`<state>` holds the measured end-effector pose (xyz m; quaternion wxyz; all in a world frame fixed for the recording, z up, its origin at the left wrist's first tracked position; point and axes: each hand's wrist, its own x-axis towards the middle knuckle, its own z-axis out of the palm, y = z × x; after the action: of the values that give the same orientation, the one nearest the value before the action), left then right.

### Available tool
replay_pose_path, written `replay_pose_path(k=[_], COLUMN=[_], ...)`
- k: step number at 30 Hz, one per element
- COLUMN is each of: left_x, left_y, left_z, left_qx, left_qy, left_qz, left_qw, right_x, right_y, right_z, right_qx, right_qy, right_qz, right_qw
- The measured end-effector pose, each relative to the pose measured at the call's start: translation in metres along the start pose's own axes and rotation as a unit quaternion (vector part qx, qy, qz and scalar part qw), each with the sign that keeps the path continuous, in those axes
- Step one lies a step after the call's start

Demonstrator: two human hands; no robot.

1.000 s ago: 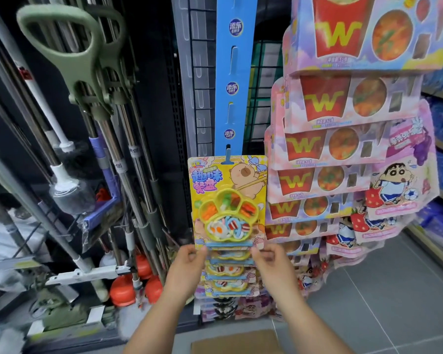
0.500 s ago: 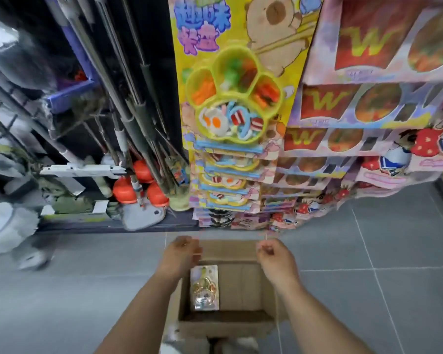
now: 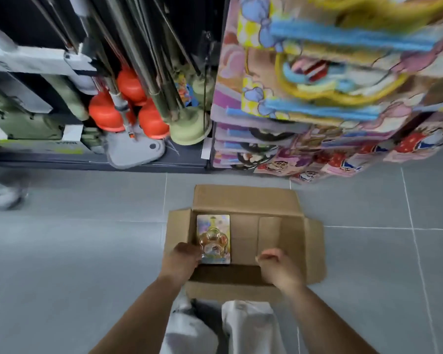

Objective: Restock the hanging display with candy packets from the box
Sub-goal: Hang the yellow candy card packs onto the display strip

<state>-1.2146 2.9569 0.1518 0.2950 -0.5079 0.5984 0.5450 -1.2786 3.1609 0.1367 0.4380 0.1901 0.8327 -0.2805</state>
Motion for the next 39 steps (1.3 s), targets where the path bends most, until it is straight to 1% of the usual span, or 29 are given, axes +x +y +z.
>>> replay_pose_path(k=[2,3,5,6,10,12,15,17,18,20,23,25,29,31,33,35,37,39], left_x=[0.038,0.057,0.092,0.111,0.178,0.212,0.258,0.285,0.298,0.318,0.339,0.349,0.353,0.350,0.340,0.320,0.293,0.265], left_y=[-0.023,-0.034,-0.052,-0.061,-0.093,-0.107,-0.120,-0.128,-0.133,-0.140,-0.146,-0.147,-0.144,-0.142,-0.140,-0.139,-0.135,-0.129], left_z=[0.011,0.018,0.033,0.042,0.072,0.085,0.101,0.109,0.114,0.121,0.129,0.133,0.138,0.139,0.136,0.131,0.124,0.114], left_qx=[0.022,0.044,0.120,0.135,0.062,0.066,0.172,0.213,0.249,0.263,0.266,0.252,0.179,0.125,0.068,-0.003,-0.017,0.015], left_qy=[0.016,0.011,-0.004,0.001,0.003,0.010,-0.013,-0.031,-0.040,-0.027,-0.011,0.003,-0.004,-0.002,0.031,0.046,0.048,0.059], left_qz=[-0.012,-0.015,-0.011,-0.011,-0.037,-0.042,-0.037,-0.046,-0.041,-0.052,-0.039,-0.044,-0.067,-0.073,-0.096,-0.109,-0.100,-0.078], left_qw=[1.000,0.999,0.993,0.991,0.997,0.997,0.984,0.976,0.967,0.963,0.963,0.967,0.981,0.989,0.993,0.993,0.994,0.995], right_x=[0.032,0.050,0.081,0.096,0.160,0.192,0.237,0.260,0.272,0.289,0.309,0.319,0.331,0.327,0.315,0.298,0.275,0.250], right_y=[0.010,0.017,0.026,0.029,0.047,0.058,0.073,0.080,0.085,0.090,0.096,0.102,0.113,0.116,0.116,0.115,0.111,0.105], right_z=[0.026,0.040,0.065,0.077,0.119,0.139,0.166,0.182,0.189,0.200,0.216,0.225,0.234,0.232,0.227,0.217,0.203,0.186], right_qx=[0.000,-0.004,-0.012,-0.018,-0.043,-0.056,-0.057,-0.058,-0.061,-0.065,-0.004,0.022,0.029,0.025,0.022,0.023,0.018,0.015], right_qy=[-0.007,-0.009,-0.023,-0.033,-0.048,-0.046,-0.038,-0.036,-0.034,-0.035,-0.043,-0.037,-0.033,-0.046,-0.054,-0.049,-0.043,-0.031], right_qz=[0.010,0.017,0.031,0.034,0.032,0.025,0.015,0.011,0.013,0.017,0.011,0.001,-0.009,-0.014,-0.017,-0.017,-0.024,-0.033], right_qw=[1.000,1.000,0.999,0.999,0.997,0.997,0.998,0.998,0.997,0.997,0.999,0.999,0.999,0.999,0.998,0.998,0.999,0.999])
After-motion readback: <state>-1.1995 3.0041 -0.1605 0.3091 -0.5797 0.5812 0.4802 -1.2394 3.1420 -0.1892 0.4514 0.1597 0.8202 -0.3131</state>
